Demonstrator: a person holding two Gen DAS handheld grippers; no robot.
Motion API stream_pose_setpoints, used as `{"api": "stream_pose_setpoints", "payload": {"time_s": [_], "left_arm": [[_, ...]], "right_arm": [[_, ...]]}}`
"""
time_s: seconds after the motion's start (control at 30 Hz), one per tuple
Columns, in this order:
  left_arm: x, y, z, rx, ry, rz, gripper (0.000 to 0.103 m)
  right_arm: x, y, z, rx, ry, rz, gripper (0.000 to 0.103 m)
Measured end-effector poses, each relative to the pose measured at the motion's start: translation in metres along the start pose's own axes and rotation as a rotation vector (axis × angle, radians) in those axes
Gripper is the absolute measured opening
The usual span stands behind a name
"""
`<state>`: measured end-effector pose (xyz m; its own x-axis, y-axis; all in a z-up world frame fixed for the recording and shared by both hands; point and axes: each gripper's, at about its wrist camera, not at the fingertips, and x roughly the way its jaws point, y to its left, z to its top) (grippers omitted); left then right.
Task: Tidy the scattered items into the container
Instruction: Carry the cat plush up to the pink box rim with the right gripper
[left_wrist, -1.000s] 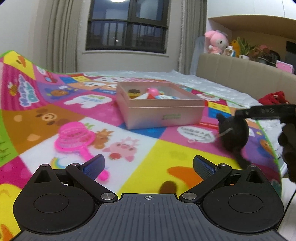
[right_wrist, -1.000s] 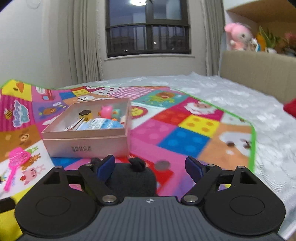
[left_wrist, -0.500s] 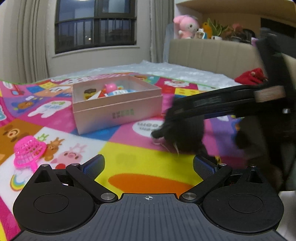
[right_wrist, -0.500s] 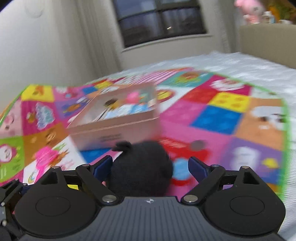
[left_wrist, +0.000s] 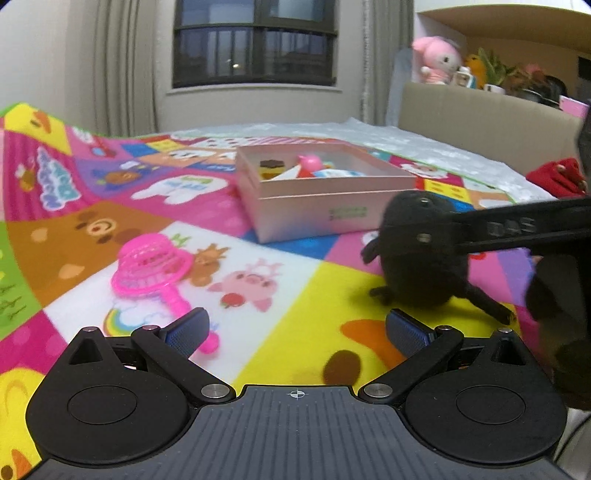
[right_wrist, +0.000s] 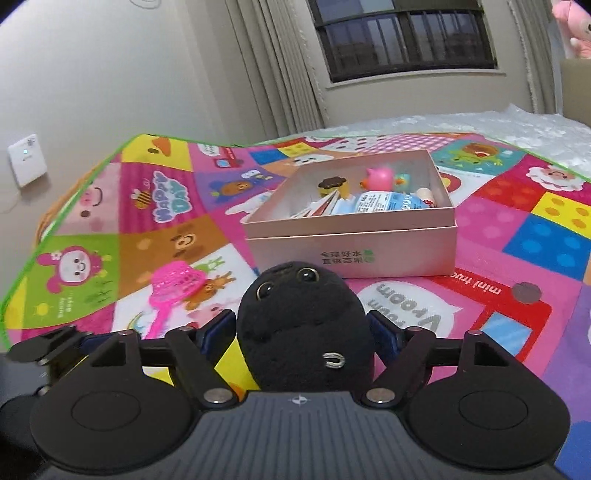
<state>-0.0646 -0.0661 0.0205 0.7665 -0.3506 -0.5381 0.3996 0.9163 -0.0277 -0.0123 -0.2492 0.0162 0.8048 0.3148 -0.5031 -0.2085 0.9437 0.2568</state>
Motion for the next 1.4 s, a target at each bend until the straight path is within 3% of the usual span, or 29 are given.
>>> {"api": "stream_pose_setpoints", "payload": {"time_s": [0.17,0.33,0.37,0.43,0.47,0.8,0.97,1.1,1.3,1.4], "left_arm": [[-0.001,0.004,-0.003,-0.015,0.003,-0.003,0.103],[-0.002,0.008,-0.005,-0.033,0.009,0.006,0.103],[-0.002,0.008,-0.005,-0.037,0.009,0.006,0.103],[-0.004,0.009,-0.005,-0.040,0.007,0.005,0.103],[-0.005,0.009,-0.006,-0.040,0.006,0.006,0.103],[-0.009,0.018,-0.005,-0.067,-0.003,0.031,0.103],[-0.007,0.029,-0.004,-0.109,0.004,0.063,0.103],[-0.002,0.037,-0.004,-0.142,0.018,0.079,0.103],[0.000,0.039,-0.005,-0.149,0.020,0.075,0.103],[0.002,0.040,-0.003,-0.157,0.023,0.065,0.103]], "right_arm": [[-0.009,0.003,-0.013,-0.064,-0.009,-0.085,0.087],[-0.011,0.003,-0.021,-0.099,-0.002,-0.111,0.087],[-0.010,0.003,-0.021,-0.094,-0.007,-0.125,0.085],[-0.009,0.002,-0.017,-0.083,-0.030,-0.153,0.068],[-0.009,0.002,-0.012,-0.083,-0.040,-0.157,0.067],[0.017,0.033,0.006,-0.241,-0.077,-0.177,0.066],[0.028,0.045,0.005,-0.307,-0.077,-0.195,0.069],[0.026,0.041,0.005,-0.293,-0.085,-0.196,0.087],[0.032,0.029,0.007,-0.217,-0.062,-0.214,0.088],[0.028,0.016,0.005,-0.138,-0.069,-0.183,0.088]]}}
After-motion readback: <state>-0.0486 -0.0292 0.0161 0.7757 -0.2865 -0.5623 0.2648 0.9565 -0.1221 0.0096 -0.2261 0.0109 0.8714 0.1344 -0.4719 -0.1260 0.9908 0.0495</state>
